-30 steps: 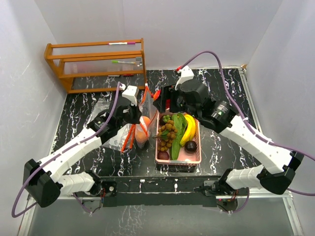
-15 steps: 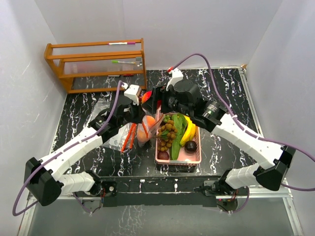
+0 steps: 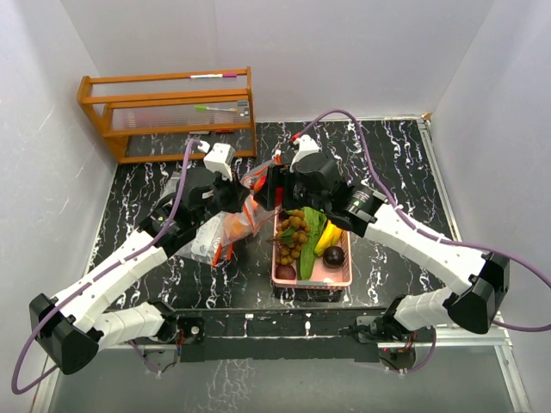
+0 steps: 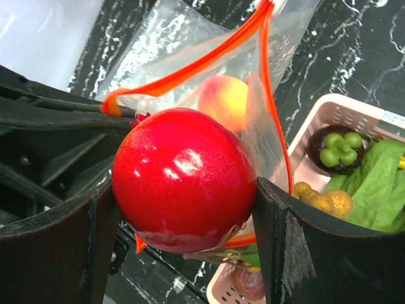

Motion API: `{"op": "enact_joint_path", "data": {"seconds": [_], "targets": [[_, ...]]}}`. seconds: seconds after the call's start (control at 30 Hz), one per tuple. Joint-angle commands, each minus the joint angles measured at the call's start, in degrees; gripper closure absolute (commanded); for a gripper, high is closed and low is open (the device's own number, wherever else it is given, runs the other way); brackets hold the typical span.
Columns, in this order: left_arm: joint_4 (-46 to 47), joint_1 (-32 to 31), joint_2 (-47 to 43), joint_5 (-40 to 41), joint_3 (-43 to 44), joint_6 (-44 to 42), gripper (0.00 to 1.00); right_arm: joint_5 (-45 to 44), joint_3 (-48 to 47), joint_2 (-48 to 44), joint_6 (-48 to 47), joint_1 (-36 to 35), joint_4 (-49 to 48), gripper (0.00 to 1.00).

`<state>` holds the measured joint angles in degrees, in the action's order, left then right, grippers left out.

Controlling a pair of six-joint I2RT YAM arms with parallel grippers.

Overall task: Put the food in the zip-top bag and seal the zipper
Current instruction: Place the fake fruit in the zipper food storage bag.

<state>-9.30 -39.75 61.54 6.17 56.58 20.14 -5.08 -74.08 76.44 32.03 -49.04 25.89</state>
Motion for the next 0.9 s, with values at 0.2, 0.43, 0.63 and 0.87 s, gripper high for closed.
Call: {"op": "enact_joint_path", "data": {"seconds": [0.2, 0.43, 0.63, 0.87], "targets": [[0.2, 0.0, -1.3, 0.6, 2.6, 0.1, 1.0, -4.4, -2.1, -0.1, -1.2, -0.2, 2.4, 0.11], [-0.1, -0.1, -1.4, -0.1, 2.2, 0.4, 1.0, -4.8, -2.7, -0.5, -1.8, -0.2, 1.7, 0.02], [-0.1, 0.0, -1.3, -0.1, 1.4, 0.4, 1.0, -2.7, -5.4, -0.9, -2.6, -0.3, 1.3, 0.02], [2.8, -0.1, -0.9, -1.7, -2.5, 1.4, 1.0, -5.5, -9.4, -3.4, -4.0, -0.2, 3.8, 0.02]]}}
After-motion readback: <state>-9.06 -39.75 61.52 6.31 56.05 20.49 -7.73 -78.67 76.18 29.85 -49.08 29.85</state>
